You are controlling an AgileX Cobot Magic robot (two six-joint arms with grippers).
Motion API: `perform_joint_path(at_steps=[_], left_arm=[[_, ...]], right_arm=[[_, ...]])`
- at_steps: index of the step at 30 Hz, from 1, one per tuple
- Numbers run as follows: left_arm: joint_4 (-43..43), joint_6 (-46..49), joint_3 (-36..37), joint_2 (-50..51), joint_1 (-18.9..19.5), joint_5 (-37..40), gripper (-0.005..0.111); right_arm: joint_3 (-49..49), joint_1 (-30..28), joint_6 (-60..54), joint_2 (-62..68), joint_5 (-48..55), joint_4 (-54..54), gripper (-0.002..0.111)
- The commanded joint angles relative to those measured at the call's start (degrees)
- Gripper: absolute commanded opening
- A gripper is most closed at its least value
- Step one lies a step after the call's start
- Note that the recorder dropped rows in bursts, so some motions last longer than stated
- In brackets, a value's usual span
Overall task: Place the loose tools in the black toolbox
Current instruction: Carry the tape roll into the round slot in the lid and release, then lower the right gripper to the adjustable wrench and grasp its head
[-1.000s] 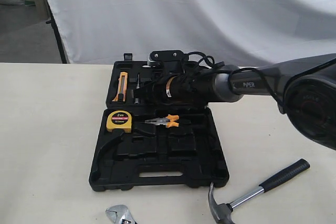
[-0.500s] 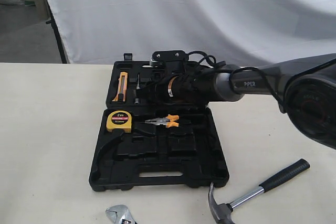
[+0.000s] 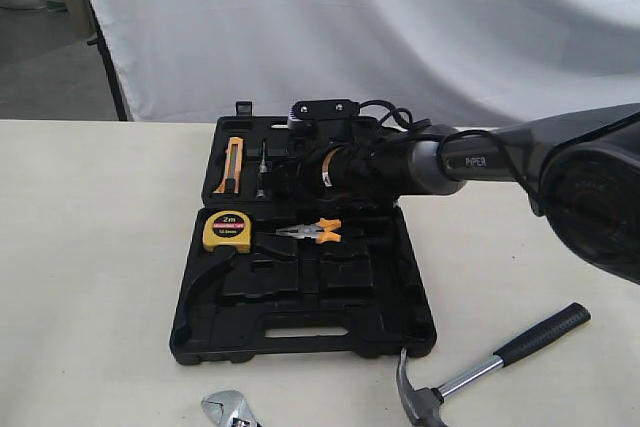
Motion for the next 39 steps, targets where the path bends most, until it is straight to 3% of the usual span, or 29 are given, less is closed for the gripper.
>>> perform_joint_path(at_steps=[1,7,11,14,16,24,32,39], left_arm=[[0.25,-0.27,-0.15,-0.18,1.45,-0.41,0.001],[0.25,-0.27,-0.15,-0.18,1.45,-0.41,0.001],[0.25,-0.27,-0.15,-0.18,1.45,-0.41,0.001],[0.25,-0.27,-0.15,-0.18,1.45,-0.41,0.001],[0.25,-0.27,-0.15,-0.18,1.45,-0.41,0.001],[0.25,-0.27,-0.15,-0.18,1.45,-0.41,0.001],[0.25,-0.27,-0.15,-0.18,1.45,-0.41,0.001],[0.25,-0.27,-0.15,-0.18,1.45,-0.41,0.001]], right_arm=[[0.0,-0.72,-0.28,-3.69,0.11,-0.27,0.076],[0.0,-0.12,-0.28,-6.44,0.49,-0.27,0.071],[0.0,0.98,-1.26,-5.42,0.48,-0.55,0.046],[0.0,0.63,-1.77,-1.74,0.75,-0.68,0.014],[0.0,0.21,-1.77,0.78,1.8,0.19,-0.001],[0.0,0.21,-1.77,-5.11,4.25,0.89,-0.001],[0.0,0.21,-1.77,-17.68,23.42,0.89,-0.001],[0.0,0.97,-10.23,-27.01,44.41,2.39,-0.001]])
